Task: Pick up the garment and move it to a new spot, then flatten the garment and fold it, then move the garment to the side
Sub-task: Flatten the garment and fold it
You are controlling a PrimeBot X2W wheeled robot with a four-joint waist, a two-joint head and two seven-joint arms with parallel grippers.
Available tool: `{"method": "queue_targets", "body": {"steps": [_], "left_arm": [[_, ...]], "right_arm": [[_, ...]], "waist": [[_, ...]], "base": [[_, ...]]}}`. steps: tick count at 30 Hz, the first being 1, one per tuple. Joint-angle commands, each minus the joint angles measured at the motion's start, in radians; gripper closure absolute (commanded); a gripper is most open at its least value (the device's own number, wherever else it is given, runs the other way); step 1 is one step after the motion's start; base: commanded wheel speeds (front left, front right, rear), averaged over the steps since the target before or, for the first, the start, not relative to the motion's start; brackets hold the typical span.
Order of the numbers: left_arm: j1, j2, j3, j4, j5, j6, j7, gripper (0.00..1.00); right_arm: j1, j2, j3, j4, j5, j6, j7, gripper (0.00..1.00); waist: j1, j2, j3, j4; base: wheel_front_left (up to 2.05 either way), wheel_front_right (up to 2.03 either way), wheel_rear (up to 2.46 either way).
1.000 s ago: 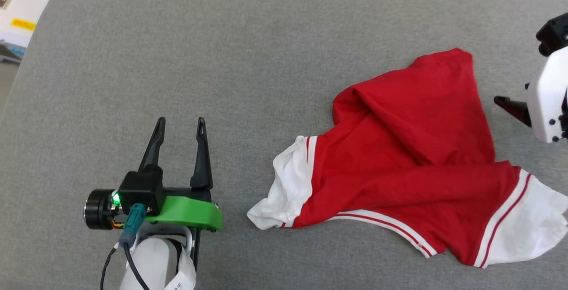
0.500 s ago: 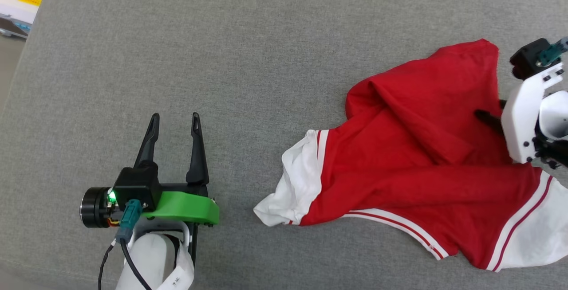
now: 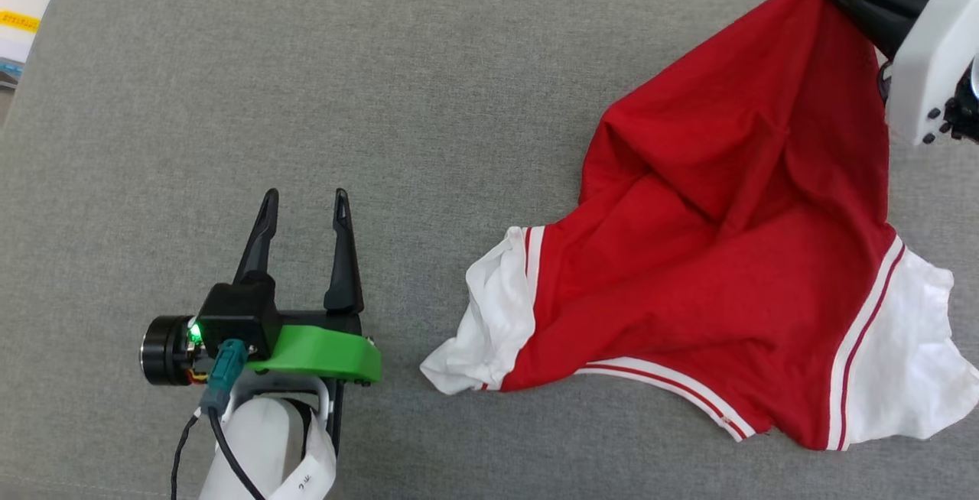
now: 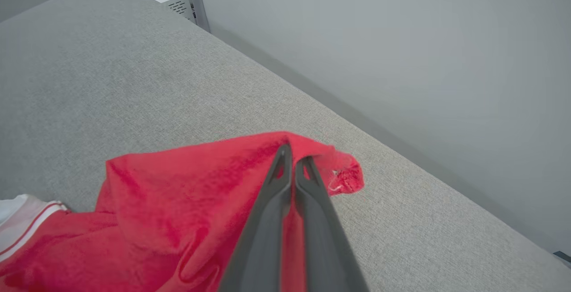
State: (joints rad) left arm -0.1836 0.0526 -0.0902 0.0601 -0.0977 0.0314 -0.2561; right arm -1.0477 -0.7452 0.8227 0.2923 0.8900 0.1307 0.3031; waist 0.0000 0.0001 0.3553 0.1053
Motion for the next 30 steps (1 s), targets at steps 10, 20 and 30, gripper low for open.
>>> {"method": "queue_targets", "body": {"steps": [10, 20, 30], "left_arm": [[-0.042, -0.002, -0.011, -0.006, -0.018, 0.009, -0.006, 0.00], [-0.047, -0.002, -0.016, 0.007, -0.014, 0.010, -0.006, 0.00], [-0.026, 0.057, 0.035, -0.007, 0.024, -0.091, -0.006, 0.00]], "right_arm": [[-0.072, 0.189, 0.123, 0.278, -0.023, 0.000, -0.077, 1.00], [-0.023, 0.211, 0.296, 0.427, 0.082, 0.000, -0.062, 0.00], [0.140, 0.108, 0.225, 0.360, -0.006, 0.000, -0.550, 0.00]], "waist": [[0.0000, -0.0001, 0.083, 0.072], [0.0000, -0.0001, 0.053, 0.076], [0.0000, -0.0001, -0.128, 0.011]], "base": [[0.00, 0.00, 0.00], [0.00, 0.00, 0.00], [0.00, 0.00, 0.00]]}}
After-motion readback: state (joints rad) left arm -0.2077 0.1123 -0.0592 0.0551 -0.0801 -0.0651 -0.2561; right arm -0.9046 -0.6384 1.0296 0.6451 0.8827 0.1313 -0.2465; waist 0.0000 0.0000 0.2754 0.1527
